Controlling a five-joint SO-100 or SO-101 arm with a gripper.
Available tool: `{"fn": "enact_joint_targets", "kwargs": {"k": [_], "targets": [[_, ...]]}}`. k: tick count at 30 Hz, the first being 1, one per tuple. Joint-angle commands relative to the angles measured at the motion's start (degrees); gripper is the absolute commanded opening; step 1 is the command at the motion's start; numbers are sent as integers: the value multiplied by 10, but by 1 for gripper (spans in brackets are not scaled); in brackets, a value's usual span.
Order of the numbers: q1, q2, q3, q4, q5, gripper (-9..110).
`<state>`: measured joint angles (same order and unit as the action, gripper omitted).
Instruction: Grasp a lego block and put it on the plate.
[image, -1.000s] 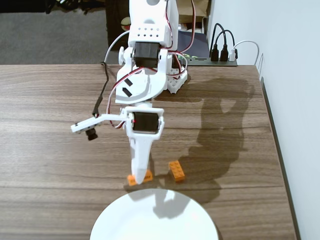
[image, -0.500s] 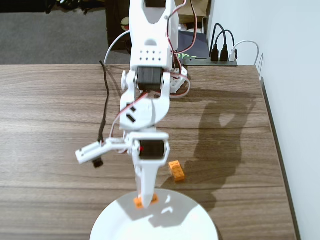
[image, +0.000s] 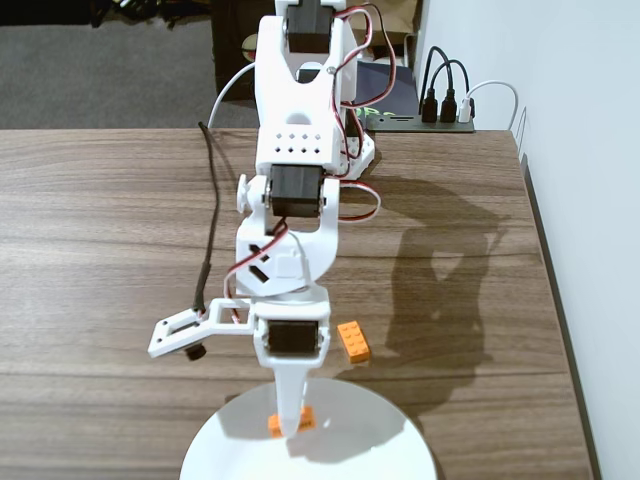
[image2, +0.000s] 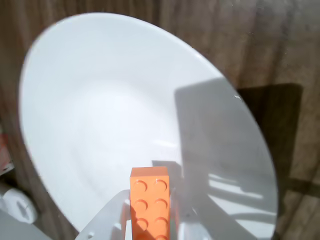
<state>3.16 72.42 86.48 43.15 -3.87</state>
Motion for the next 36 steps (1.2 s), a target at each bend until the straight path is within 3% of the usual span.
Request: {"fn": "enact_joint_targets", "kwargs": {"k": [1,18,21,36], "targets": [[-9,-2,-43,32,14,7],[-18,-22,-67,58,42,9],[-18,-20,-67,67,44,16],[-18,36,-60,122,53,16]]}}
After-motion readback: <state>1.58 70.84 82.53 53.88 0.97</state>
